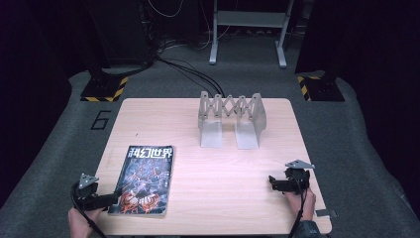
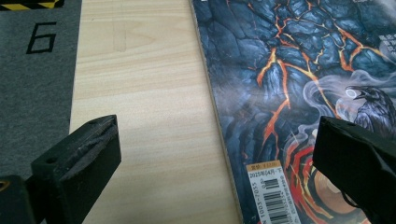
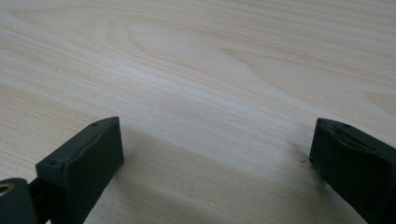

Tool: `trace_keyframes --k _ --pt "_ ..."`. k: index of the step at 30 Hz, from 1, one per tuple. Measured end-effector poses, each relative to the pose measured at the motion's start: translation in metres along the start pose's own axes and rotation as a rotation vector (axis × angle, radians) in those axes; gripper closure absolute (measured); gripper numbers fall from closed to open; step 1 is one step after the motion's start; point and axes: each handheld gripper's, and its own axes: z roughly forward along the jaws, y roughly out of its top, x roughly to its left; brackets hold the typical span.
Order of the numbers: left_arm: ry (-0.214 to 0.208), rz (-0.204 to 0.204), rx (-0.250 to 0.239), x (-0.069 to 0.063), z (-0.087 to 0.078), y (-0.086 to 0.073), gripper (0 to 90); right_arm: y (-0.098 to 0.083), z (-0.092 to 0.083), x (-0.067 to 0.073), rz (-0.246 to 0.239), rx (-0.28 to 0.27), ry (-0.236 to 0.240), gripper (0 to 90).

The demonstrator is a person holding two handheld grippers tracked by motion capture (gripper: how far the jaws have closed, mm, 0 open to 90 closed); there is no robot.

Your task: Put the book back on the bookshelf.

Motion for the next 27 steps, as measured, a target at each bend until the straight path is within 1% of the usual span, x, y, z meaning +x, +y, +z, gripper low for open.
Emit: trace_keyframes --k 1,2,4,6,7,9,11,12,14,17,18,19,20,21,22,23,24,25,27 --pt "-0.003 -0.015 -0.005 -0.002 0.001 0.0 1.2 0.0 0.0 0.0 0.0 0.001 0.0 2.4" --pt "0.001 0.0 -0.006 -0.001 0.002 0.001 1.2 0.0 0.0 0.0 0.0 0.003 0.001 2.5" --pt "0.0 -0.006 -0.006 -0.002 0.002 0.002 1.2 0.0 0.0 0.0 -0.001 0.008 0.003 2.5" --pt "-0.004 0.003 -0.004 -0.003 0.003 0.004 1.1 0.0 0.0 0.0 -0.001 0.007 0.003 2.7" --pt "-0.007 0.013 0.001 -0.004 0.003 0.007 1.1 0.0 0.0 -0.001 -0.002 0.007 0.003 2.8" --pt "-0.011 0.015 -0.001 -0.005 0.004 0.008 1.1 0.0 0.0 -0.001 -0.001 0.008 0.003 2.9" --pt "-0.016 0.03 0.006 -0.008 0.007 0.013 0.7 0.0 0.0 -0.001 -0.001 0.007 0.002 3.1" --pt "-0.016 0.03 0.006 -0.008 0.007 0.013 0.2 0.0 0.0 -0.001 -0.001 0.007 0.002 3.1" --pt "-0.025 0.038 0.012 -0.011 0.011 0.018 0.2 0.0 0.0 -0.001 -0.001 0.006 0.001 3.2" --pt "-0.026 0.043 0.016 -0.014 0.015 0.02 0.0 0.0 0.0 -0.001 -0.001 0.006 0.001 3.5" --pt "-0.042 0.049 0.028 -0.017 0.019 0.023 0.0 0.0 0.0 -0.001 -0.001 0.005 0.0 3.7" --pt "-0.042 0.049 0.028 -0.017 0.019 0.023 0.0 0.0 0.0 -0.001 0.0 0.005 0.001 4.0" --pt "-0.046 0.065 0.041 -0.018 0.022 0.024 0.0 0.0 0.0 -0.001 0.0 0.005 0.001 4.0" --pt "-0.05 0.06 0.042 -0.019 0.024 0.025 0.0 0.0 0.0 -0.001 0.0 0.001 -0.001 4.2" --pt "-0.06 0.066 0.056 -0.02 0.03 0.027 0.0 0.0 0.0 0.0 0.0 0.001 -0.002 4.3" --pt "-0.06 0.066 0.056 -0.02 0.03 0.027 0.2 0.0 0.0 0.0 0.0 0.001 -0.002 4.3" --pt "-0.071 0.069 0.071 -0.021 0.032 0.027 0.2 0.0 0.0 0.0 -0.001 0.0 -0.001 4.5" --pt "-0.072 0.073 0.072 -0.022 0.034 0.028 0.3 0.0 0.0 -0.001 -0.001 0.0 0.001 4.7" --pt "-0.081 0.09 0.086 -0.023 0.039 0.029 3.2 0.0 0.0 -0.001 -0.001 0.0 0.001 4.8"
